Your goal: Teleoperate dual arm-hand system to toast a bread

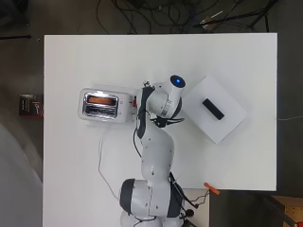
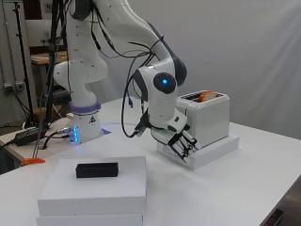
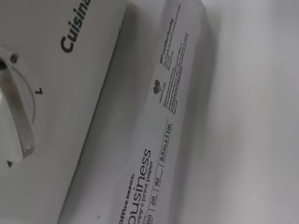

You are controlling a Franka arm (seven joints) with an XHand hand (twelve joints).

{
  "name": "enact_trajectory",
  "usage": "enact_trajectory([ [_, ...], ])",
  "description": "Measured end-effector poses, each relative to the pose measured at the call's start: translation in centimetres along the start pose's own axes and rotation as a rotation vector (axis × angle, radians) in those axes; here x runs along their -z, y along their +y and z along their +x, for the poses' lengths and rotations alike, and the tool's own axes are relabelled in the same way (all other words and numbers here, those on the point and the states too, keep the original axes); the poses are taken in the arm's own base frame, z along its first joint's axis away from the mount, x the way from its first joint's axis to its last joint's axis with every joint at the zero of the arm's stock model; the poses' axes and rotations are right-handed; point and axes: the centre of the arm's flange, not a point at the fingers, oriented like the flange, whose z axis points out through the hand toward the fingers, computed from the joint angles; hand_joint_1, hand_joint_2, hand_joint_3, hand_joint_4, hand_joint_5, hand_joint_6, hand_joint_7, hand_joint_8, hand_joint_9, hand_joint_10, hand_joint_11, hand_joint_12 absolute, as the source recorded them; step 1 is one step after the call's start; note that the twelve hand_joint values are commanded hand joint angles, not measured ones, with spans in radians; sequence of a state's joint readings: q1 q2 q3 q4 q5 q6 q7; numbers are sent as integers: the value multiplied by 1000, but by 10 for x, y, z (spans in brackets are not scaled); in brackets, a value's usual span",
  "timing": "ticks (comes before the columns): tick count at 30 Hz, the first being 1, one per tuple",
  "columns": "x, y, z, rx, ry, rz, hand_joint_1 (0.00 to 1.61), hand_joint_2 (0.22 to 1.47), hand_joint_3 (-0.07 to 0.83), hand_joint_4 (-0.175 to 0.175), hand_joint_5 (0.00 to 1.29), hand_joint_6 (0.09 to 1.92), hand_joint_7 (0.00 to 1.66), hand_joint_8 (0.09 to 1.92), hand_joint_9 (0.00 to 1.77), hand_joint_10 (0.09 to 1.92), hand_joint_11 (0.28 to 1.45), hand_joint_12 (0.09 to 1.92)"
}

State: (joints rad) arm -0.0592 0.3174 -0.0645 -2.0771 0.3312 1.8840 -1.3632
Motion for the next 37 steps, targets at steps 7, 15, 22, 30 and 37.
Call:
enact_trajectory([
  [7,-31,9,-15,-27,-2,54,204,1102,2,-62,260,87,852,87,1047,87,650,87],
  [15,49,-18,1,17,14,-97,160,1113,-2,-84,272,87,605,358,773,508,532,410],
  [22,171,-106,23,3,-12,-364,81,1101,1,-81,254,87,343,87,426,87,418,87],
  [30,234,-202,12,47,0,-507,126,1112,3,-100,186,87,303,87,378,87,379,87],
  [37,222,-178,18,-12,-73,-466,144,1133,8,-88,158,87,284,87,342,87,363,87],
])
